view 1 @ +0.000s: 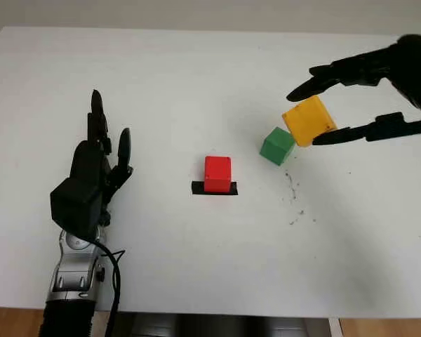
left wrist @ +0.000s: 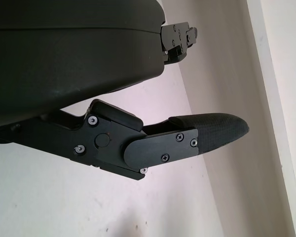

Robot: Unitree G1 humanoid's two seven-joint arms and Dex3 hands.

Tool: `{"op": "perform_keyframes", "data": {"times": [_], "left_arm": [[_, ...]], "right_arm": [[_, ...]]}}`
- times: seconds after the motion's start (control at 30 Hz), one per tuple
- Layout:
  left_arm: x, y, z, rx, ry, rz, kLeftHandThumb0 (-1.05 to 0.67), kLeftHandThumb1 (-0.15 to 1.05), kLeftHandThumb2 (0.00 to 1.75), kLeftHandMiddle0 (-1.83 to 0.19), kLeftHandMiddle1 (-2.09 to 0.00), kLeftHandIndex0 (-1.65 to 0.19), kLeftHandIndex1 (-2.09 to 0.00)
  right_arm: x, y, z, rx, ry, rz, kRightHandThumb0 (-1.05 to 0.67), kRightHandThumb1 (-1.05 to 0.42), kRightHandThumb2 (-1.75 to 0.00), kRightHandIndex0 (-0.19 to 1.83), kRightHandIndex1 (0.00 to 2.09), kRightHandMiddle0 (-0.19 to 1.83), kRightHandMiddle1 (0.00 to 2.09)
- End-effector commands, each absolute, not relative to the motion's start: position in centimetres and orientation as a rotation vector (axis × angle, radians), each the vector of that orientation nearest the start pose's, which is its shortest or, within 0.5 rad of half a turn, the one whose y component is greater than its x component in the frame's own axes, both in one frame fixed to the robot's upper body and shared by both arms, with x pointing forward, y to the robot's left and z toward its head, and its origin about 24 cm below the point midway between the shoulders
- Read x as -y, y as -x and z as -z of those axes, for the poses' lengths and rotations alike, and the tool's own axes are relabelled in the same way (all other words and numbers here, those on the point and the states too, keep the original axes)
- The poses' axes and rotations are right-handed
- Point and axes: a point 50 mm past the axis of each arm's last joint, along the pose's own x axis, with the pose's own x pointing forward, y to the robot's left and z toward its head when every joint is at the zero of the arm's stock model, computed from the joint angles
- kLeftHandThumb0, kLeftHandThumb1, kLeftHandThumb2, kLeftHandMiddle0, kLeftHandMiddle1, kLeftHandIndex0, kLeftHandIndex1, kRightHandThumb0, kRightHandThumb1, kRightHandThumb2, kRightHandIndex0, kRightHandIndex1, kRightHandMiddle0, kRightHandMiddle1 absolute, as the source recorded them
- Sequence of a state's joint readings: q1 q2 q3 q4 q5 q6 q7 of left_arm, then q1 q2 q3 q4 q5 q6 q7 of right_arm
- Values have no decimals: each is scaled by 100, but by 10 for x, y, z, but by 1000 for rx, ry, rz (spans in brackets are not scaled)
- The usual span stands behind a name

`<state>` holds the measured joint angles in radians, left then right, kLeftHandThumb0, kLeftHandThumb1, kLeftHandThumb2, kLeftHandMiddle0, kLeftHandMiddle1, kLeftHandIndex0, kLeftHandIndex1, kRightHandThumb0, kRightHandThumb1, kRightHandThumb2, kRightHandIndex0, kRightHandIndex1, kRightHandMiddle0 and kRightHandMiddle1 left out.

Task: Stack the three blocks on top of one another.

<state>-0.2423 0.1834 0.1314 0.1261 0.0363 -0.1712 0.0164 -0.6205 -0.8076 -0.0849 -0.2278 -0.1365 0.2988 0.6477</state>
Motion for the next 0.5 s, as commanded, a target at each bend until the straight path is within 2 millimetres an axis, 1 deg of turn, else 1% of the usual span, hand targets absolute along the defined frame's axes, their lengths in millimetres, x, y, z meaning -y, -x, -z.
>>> {"op": "perform_keyframes", "data": {"times": [0.0,0.07,0.1,0.13,0.17,0.2,0.23,0.3,0.4,0.47], "left_arm": [[-199,-293,-103,306,-200,-102,-83,105,62,17,-5,15,-6],[-198,-293,-103,306,-198,-104,-83,105,62,18,-5,15,-5],[-197,-293,-102,306,-194,-106,-83,105,62,18,-5,15,-6],[-197,-293,-101,304,-193,-110,-83,105,62,17,-5,15,-6],[-196,-293,-101,302,-196,-113,-84,105,62,17,-6,14,-6],[-196,-293,-100,301,-197,-117,-84,105,62,16,-6,14,-6],[-196,-293,-100,299,-199,-118,-84,105,62,16,-6,14,-6],[-195,-293,-99,298,-201,-119,-84,105,62,16,-6,14,-6],[-196,-293,-99,298,-196,-122,-84,105,62,16,-6,14,-6],[-196,-293,-100,301,-193,-123,-83,105,62,16,-6,13,-6]], "right_arm": [[210,-301,-288,328,1026,-329,-23,-74,-5,57,7,117,17],[206,-308,-286,317,1003,-334,-24,-74,-5,57,6,119,18],[202,-313,-279,306,937,-354,-24,-75,-5,55,6,113,29],[198,-319,-271,286,864,-375,-23,-78,-5,50,5,89,69],[193,-323,-262,265,790,-393,-26,-84,-6,42,3,61,117],[190,-327,-253,252,720,-401,-28,-87,-6,37,2,48,140],[187,-328,-245,237,665,-402,-29,-89,-7,34,1,40,155],[182,-330,-230,219,557,-403,-34,-95,-7,25,0,25,174],[174,-330,-211,203,456,-410,-37,-100,-7,19,0,14,181],[169,-330,-200,200,410,-412,-40,-101,-6,20,1,14,182]]}}
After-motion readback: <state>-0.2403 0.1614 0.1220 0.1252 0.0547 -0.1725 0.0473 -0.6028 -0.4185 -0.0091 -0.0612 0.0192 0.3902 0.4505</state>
